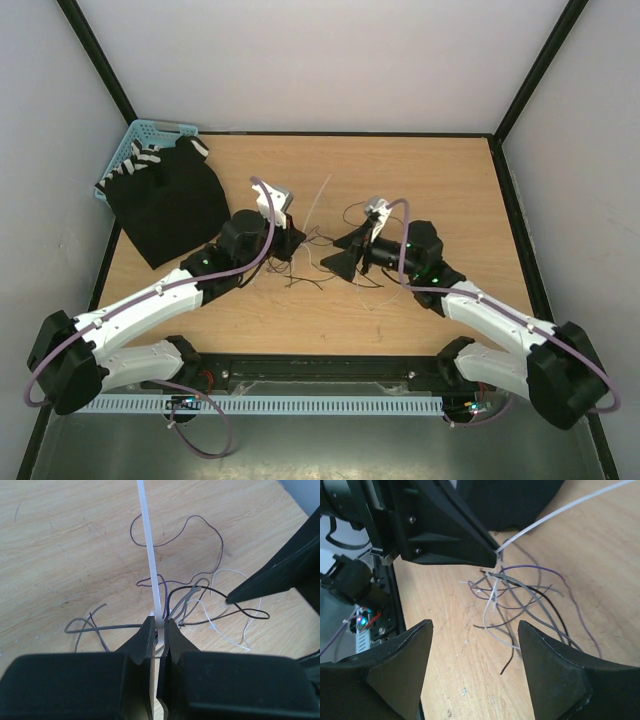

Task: Zip-tie the wires
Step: Adjust the cable at the center of the board.

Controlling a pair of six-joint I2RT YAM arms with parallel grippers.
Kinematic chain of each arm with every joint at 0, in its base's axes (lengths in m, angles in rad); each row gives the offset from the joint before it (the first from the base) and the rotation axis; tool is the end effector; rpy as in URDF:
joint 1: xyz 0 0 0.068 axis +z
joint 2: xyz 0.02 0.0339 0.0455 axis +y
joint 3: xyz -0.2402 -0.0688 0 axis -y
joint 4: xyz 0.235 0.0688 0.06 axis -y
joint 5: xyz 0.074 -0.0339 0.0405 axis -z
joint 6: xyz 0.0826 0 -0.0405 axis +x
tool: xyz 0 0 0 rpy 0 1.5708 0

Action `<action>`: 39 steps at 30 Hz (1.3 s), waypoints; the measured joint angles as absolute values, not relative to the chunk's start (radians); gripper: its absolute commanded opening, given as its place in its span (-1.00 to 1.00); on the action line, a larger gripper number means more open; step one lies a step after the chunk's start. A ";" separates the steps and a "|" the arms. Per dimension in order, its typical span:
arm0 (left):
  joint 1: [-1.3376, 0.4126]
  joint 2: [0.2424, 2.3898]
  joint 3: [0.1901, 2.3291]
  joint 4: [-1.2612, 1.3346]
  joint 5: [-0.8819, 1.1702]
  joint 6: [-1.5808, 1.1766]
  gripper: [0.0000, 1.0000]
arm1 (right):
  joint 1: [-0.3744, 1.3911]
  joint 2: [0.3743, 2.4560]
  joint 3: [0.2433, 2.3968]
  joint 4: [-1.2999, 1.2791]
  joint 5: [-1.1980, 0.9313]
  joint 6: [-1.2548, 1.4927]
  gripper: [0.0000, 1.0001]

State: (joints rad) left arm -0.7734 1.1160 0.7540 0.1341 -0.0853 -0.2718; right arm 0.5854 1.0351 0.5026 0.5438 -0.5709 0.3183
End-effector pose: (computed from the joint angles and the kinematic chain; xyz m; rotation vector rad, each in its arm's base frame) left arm 0.2251 -0.2100 0.2669 0.3978 1.8052 -0.6644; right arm 0.2036 0.1885 0.2541 -0.6890 1.5343 1.1377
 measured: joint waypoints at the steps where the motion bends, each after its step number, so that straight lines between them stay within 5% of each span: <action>1: -0.773 1.116 0.754 0.123 -0.082 -0.278 -1.00 | 0.603 1.057 0.504 0.555 -0.572 0.321 0.56; 9: -0.773 1.106 0.754 0.083 -0.075 -0.301 -1.00 | 0.658 1.233 0.563 0.587 -0.538 0.337 0.29; 19: -0.773 1.103 0.755 0.066 -0.074 -0.316 -1.00 | 0.705 1.385 0.617 0.623 -0.527 0.348 0.18; 31: -0.773 1.102 0.781 0.025 -0.091 -0.323 -1.00 | 0.714 1.428 0.626 0.633 -0.515 0.358 -0.75; 39: -0.760 1.102 0.788 0.003 -0.118 -0.326 -1.00 | 0.714 1.401 0.626 0.591 -0.503 0.345 -1.00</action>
State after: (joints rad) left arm -0.7601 1.1023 0.7876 0.0032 -0.1184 -0.3256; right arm 0.7139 1.4014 0.6258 0.5915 -0.5034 0.3447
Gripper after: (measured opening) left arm 0.059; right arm 0.043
